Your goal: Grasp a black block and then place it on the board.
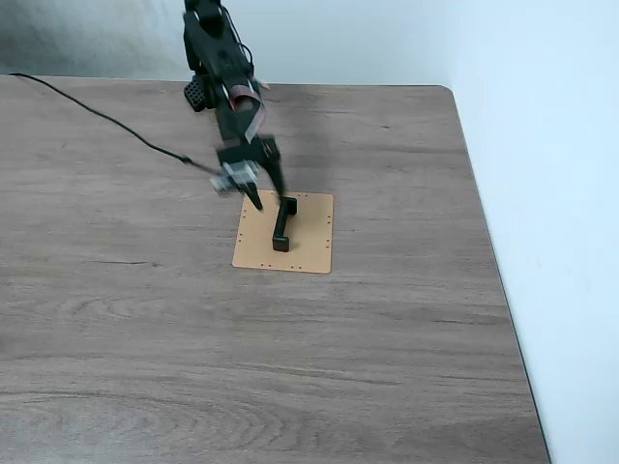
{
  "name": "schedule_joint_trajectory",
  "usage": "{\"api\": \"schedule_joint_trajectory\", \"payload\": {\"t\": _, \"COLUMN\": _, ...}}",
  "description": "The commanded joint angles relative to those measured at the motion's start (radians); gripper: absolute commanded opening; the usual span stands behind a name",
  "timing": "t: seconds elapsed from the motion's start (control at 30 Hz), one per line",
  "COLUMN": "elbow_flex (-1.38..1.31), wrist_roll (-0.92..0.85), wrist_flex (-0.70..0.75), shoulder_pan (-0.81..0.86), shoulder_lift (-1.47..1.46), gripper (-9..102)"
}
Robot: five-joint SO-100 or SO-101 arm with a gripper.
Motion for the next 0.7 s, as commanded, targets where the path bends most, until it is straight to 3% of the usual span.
{"api": "schedule_joint_trajectory", "payload": {"t": 0.0, "elbow_flex": 0.098, "wrist_roll": 0.083, "wrist_flex": -0.011, "shoulder_pan": 0.015, "shoulder_lift": 0.167, "gripper": 0}}
{"api": "schedule_joint_trajectory", "payload": {"t": 0.3, "elbow_flex": 0.446, "wrist_roll": 0.630, "wrist_flex": 0.078, "shoulder_pan": 0.104, "shoulder_lift": 0.483, "gripper": 0}}
{"api": "schedule_joint_trajectory", "payload": {"t": 0.53, "elbow_flex": 0.767, "wrist_roll": 0.782, "wrist_flex": 0.120, "shoulder_pan": 0.178, "shoulder_lift": 0.830, "gripper": 0}}
{"api": "schedule_joint_trajectory", "payload": {"t": 0.67, "elbow_flex": 0.899, "wrist_roll": 0.893, "wrist_flex": 0.229, "shoulder_pan": 0.212, "shoulder_lift": 0.999, "gripper": 0}}
